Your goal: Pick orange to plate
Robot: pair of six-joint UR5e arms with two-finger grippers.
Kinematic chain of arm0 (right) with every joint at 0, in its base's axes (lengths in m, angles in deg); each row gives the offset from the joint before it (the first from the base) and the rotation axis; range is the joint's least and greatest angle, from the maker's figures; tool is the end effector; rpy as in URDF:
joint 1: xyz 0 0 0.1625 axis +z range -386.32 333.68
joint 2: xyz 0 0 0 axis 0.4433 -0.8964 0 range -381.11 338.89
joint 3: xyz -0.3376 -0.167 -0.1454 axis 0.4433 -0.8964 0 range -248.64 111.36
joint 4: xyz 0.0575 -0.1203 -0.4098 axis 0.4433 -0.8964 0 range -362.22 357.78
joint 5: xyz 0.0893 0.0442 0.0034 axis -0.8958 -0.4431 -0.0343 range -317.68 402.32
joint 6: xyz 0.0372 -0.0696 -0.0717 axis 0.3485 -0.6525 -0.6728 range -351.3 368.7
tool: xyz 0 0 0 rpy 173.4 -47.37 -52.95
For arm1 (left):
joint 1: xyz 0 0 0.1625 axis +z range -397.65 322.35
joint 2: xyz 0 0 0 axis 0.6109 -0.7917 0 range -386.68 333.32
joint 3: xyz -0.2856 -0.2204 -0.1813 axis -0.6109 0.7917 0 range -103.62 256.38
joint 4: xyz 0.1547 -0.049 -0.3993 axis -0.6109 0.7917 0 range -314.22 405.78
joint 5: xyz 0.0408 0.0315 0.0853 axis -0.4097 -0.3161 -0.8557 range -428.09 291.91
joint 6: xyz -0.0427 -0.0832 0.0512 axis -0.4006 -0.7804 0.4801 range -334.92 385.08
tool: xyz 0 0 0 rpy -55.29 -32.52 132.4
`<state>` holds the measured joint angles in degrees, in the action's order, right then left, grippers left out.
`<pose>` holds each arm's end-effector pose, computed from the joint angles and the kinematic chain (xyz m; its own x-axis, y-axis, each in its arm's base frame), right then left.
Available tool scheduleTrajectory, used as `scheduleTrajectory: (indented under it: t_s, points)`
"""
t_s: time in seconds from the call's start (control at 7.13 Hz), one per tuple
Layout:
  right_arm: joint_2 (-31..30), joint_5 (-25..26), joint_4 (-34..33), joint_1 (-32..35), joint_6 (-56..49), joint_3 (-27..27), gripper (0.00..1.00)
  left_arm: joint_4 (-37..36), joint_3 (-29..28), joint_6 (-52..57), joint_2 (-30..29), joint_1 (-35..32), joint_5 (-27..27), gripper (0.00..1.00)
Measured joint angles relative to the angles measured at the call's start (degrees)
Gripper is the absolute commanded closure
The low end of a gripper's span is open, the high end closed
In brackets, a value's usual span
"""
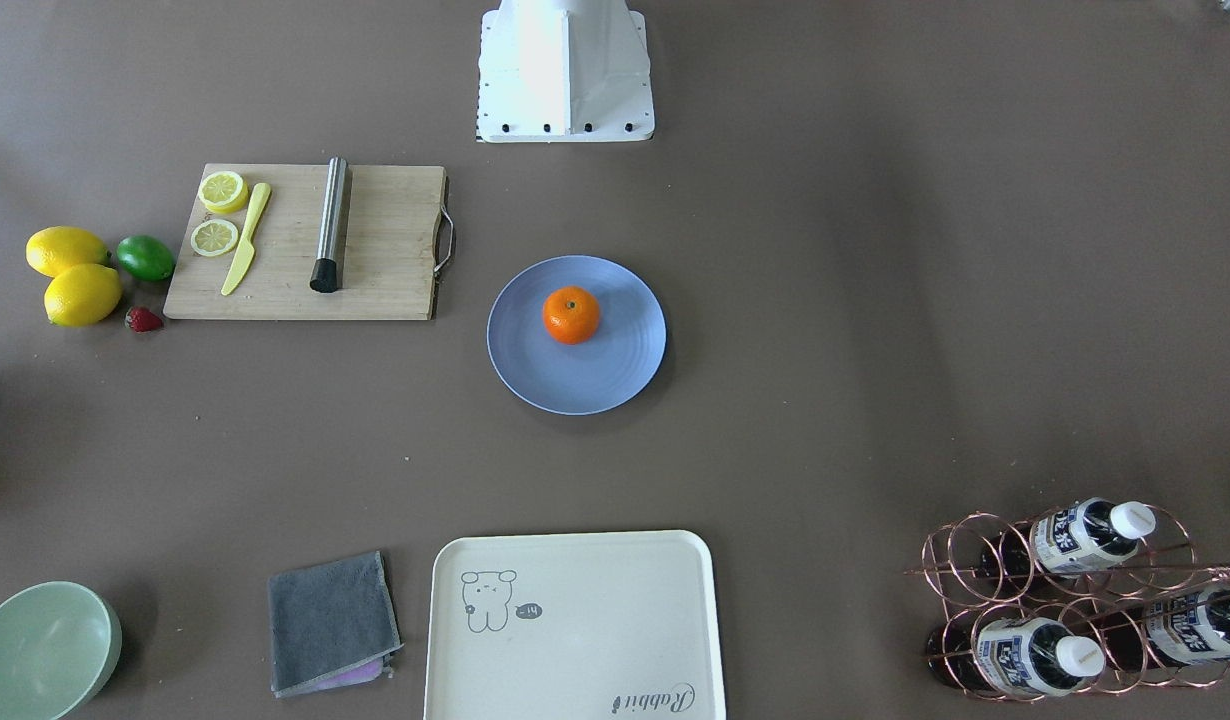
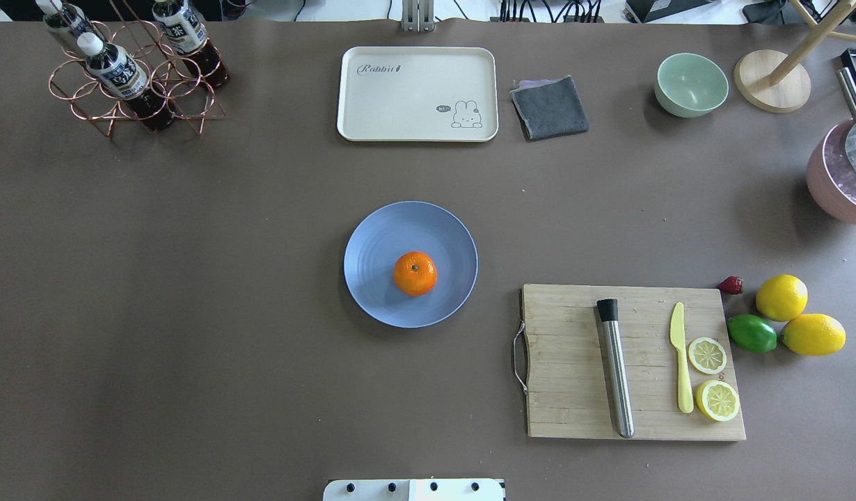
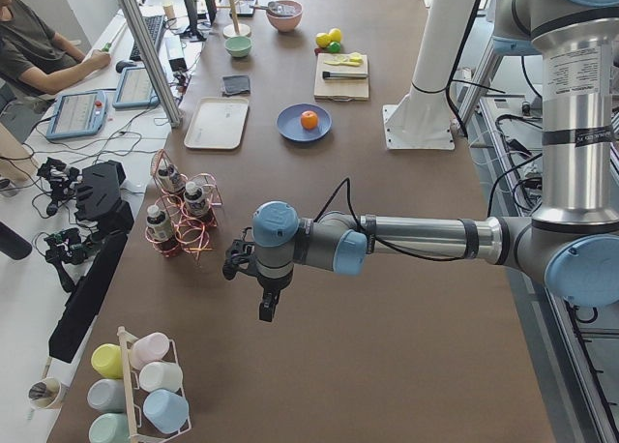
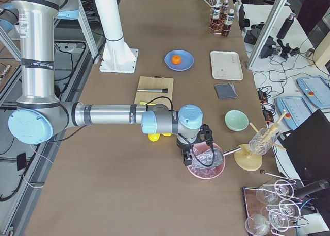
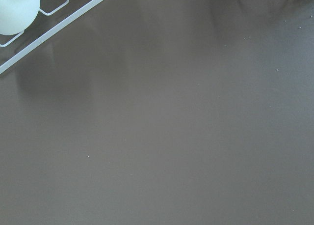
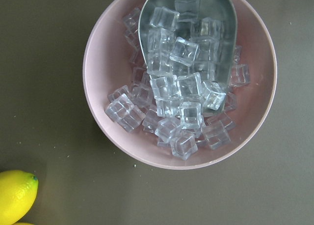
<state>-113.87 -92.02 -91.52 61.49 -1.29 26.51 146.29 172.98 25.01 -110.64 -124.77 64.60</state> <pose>0.0399 -0.4956 0.6195 0.6959 -0.2372 0.6779 0.1615 0.9714 0.1741 -0.0368 -0.4827 0.6177 0.7275 0.1658 -0.6657 -0.0484 0.9803 0.1912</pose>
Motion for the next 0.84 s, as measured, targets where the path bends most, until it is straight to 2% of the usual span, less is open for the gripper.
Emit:
scheduleTrajectory:
  t_s: [0.84]
  points:
    - [0.0,-0.4,0.3,-0.1,0.1,-0.1,0.0,0.3,-0.8,-0.1,-0.1,0.2,0.5,0.02]
